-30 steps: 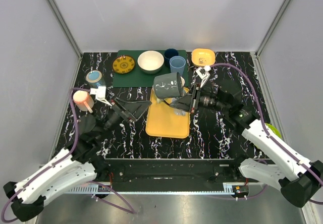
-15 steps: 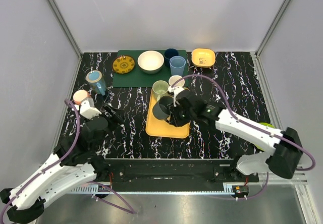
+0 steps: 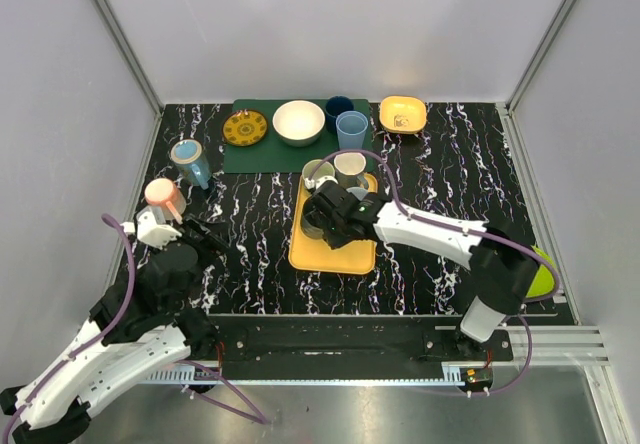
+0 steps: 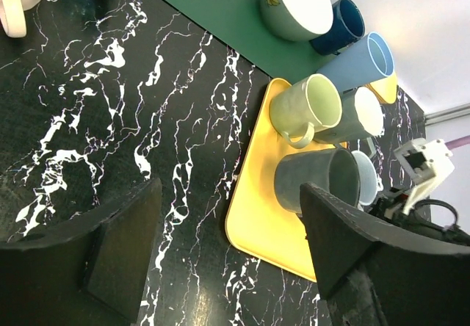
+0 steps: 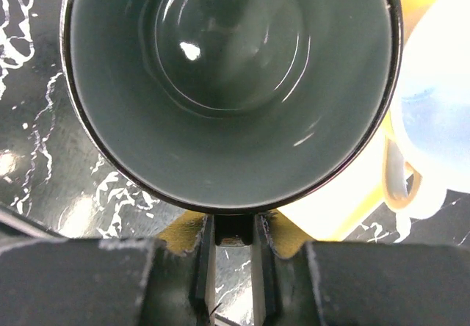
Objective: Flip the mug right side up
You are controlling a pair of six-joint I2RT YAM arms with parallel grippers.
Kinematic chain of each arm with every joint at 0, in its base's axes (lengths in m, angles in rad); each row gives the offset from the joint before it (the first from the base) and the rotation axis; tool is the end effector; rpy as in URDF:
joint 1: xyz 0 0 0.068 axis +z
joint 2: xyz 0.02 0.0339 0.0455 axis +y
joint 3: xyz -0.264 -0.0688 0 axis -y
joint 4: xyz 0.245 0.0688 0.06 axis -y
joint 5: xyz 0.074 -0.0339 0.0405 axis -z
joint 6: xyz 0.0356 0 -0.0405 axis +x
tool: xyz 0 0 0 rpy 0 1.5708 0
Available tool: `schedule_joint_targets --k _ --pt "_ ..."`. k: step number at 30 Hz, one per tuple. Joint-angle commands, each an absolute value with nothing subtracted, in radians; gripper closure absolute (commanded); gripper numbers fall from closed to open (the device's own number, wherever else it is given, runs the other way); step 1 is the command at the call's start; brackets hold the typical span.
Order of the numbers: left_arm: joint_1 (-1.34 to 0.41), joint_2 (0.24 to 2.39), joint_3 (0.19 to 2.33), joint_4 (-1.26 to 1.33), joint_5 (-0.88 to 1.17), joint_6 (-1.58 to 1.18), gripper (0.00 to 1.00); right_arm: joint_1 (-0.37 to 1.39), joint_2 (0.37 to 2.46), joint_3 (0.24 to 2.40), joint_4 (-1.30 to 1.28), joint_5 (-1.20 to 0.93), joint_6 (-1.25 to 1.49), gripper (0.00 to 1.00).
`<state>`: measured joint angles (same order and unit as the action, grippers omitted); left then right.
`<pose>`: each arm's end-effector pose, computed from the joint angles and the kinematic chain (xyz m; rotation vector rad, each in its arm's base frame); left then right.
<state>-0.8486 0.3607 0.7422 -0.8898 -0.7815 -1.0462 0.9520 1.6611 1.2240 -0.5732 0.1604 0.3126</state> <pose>0.0616 -0.0320 0.3053 -0.6433 1.8404 -0.4483 0.2072 0.2811 0.2346 -0.7554 2.4720 0.2720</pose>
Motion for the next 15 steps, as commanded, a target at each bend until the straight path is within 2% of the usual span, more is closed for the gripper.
schedule_joint_targets --k 1,15 --pt "-0.847 0.357 0.758 -0.897 -0.831 -1.029 0.21 0.962 1.71 1.293 -0.517 0.212 0.316 1.0" --pt "-0.847 0.396 0.799 -0.905 -0.856 -0.982 0.21 0.933 1.839 1.321 -0.515 0.215 0.33 1.0"
